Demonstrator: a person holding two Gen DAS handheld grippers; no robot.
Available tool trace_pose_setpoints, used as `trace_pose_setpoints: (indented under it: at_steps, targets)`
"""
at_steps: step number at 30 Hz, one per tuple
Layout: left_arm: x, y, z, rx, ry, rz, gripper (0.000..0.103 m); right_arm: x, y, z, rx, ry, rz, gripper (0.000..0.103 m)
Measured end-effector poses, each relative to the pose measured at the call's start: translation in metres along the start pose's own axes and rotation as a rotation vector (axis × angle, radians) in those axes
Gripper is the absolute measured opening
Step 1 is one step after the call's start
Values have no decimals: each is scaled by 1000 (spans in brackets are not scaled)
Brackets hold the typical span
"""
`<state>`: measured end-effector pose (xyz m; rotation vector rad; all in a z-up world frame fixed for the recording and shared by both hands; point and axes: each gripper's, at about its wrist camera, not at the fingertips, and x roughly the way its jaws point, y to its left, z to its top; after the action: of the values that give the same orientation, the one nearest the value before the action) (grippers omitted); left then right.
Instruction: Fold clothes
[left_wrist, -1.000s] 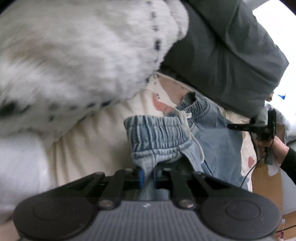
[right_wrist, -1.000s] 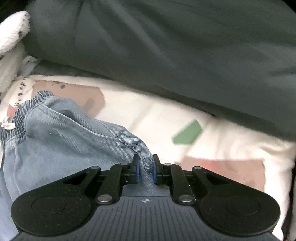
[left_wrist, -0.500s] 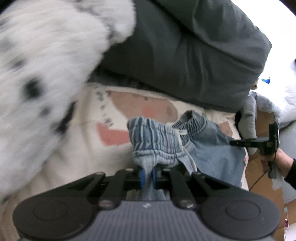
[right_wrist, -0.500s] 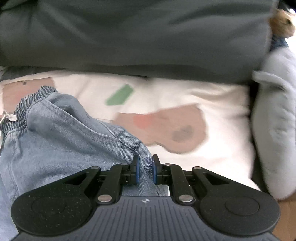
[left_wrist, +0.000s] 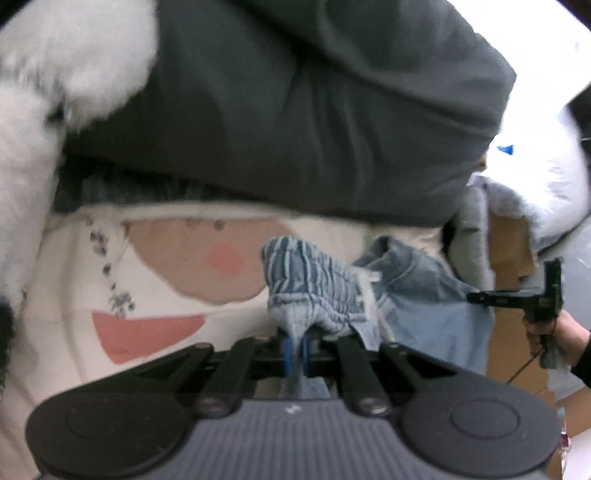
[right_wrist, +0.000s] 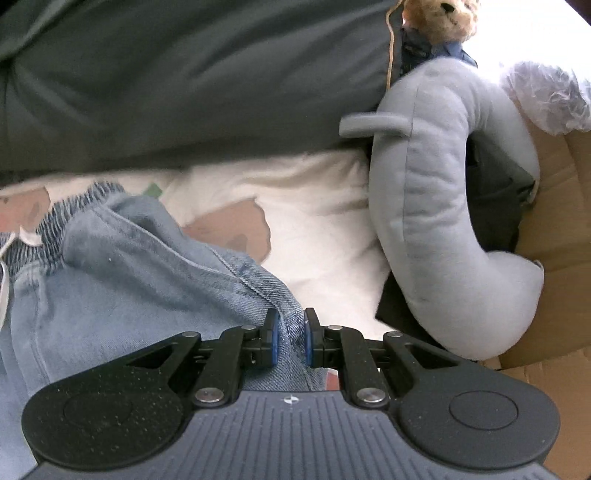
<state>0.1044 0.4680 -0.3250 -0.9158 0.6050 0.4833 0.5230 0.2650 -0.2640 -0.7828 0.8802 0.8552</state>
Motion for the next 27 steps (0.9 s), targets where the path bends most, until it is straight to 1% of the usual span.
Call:
trace_pose_setpoints:
  at_steps: [4,8,10,13,14,16,18,20,22,23,24,27]
  targets:
    - [23,23,-12,-41,72,73,5,25,2,-11,12,56,-9,12]
    - [29,34,-24,-55,117,95,4,41,8,-16,27,84,-24,18]
    - [30,35,-27,-64,126,93,4,38,8,-14,34,75,-27,19]
    - [26,32,-28,-53,117,87,4,24,10,-9,26,27,-31,21]
    - [24,31,-27,-50,115,82,4,19,10,-7,23,11,-30,25]
    - [19,29,-24,-33,112,71,4,9,12,0,16,-19,-21,26]
    - [12,27,-23,-20,97,69,4,-1,20,8,4,-58,11,26]
    - [7,27,-23,-28,85,54,4,-9,30,16,-10,-97,48,28]
    - [7,25,-23,-30,87,39,4,-12,45,25,-26,-128,101,32]
    - [7,25,-23,-30,86,33,4,-13,54,29,-39,-142,131,39]
    - [7,25,-23,-39,85,18,4,-12,63,33,-52,-152,155,42]
    - [5,26,-27,-58,77,-55,4,-6,92,43,-83,-166,227,42]
